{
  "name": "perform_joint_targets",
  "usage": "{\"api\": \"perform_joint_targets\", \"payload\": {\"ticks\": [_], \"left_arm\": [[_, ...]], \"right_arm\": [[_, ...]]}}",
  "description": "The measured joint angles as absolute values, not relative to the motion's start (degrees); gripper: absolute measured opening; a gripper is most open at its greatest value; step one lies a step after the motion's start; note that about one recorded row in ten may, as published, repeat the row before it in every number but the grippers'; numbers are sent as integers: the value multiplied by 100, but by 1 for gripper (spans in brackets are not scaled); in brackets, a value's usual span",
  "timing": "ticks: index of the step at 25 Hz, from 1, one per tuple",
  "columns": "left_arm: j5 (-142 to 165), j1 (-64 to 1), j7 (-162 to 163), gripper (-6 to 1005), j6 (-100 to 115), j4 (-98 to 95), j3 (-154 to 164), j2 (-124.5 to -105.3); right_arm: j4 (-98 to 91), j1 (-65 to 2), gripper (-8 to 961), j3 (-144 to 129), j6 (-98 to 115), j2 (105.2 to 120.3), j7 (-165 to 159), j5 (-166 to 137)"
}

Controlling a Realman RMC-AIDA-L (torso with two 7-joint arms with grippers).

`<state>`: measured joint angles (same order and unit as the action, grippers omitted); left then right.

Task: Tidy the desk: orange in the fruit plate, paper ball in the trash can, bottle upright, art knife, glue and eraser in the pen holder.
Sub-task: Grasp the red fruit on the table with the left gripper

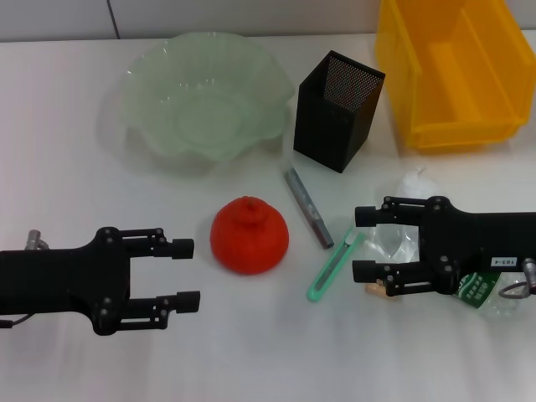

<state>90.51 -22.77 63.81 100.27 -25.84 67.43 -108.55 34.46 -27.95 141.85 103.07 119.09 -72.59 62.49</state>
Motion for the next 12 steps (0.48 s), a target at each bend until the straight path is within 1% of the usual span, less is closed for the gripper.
{"api": "perform_joint_targets", "payload": {"ticks": [8,12], "left_arm": [[9059,-2281,6439,673,10043,-2584,6637,-10856],[9059,-2286,6441,675,10049,-2584,6621,-10869]], "right_arm": [[3445,-2790,816,14186,10316,11909,-7260,6249],[3445,-2786,816,14185,10318,11909,-7260,6249]]}}
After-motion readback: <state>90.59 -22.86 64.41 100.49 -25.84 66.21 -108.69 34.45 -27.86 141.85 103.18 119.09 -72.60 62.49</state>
